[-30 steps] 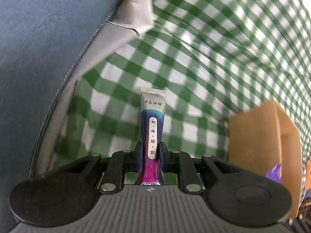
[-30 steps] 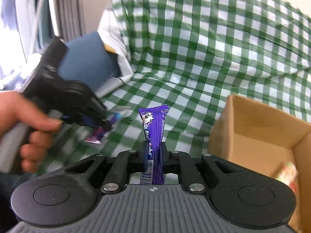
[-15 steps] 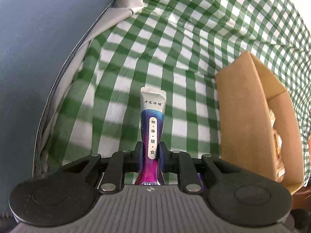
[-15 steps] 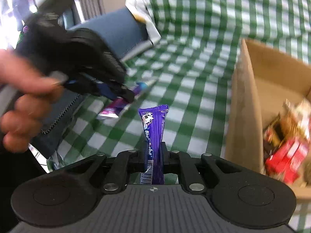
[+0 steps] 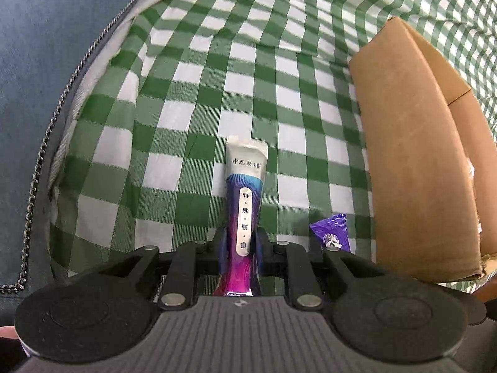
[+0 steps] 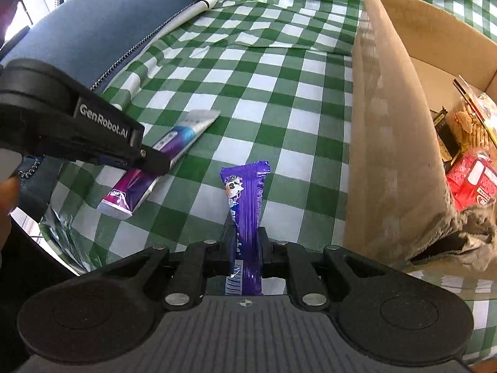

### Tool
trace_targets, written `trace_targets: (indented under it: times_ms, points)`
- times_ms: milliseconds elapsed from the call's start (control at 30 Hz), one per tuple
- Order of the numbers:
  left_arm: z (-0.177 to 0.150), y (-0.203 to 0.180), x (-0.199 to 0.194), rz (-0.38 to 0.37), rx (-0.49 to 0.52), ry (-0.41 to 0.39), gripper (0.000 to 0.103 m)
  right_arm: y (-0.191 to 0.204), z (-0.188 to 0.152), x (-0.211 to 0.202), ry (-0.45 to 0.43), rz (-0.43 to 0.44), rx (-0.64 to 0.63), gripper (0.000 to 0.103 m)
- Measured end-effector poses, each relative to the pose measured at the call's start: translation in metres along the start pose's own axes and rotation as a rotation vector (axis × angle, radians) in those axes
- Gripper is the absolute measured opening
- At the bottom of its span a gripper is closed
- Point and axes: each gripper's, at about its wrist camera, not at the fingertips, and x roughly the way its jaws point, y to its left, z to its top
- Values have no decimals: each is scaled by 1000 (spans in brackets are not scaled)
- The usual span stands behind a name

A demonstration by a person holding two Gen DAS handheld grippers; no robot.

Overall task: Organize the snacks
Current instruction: 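Lift the tube packet and purple candy bar and carry them over the box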

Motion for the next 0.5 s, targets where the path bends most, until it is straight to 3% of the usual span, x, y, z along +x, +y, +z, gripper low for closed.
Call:
trace_targets:
  times_ms: [367, 500]
  points:
    - [-4, -10, 9, 51, 45, -3, 23, 0, 0, 1, 9, -4, -8, 16]
    - [-3, -9, 8, 53, 42, -9, 25, 1, 3, 2, 4, -17, -12, 23]
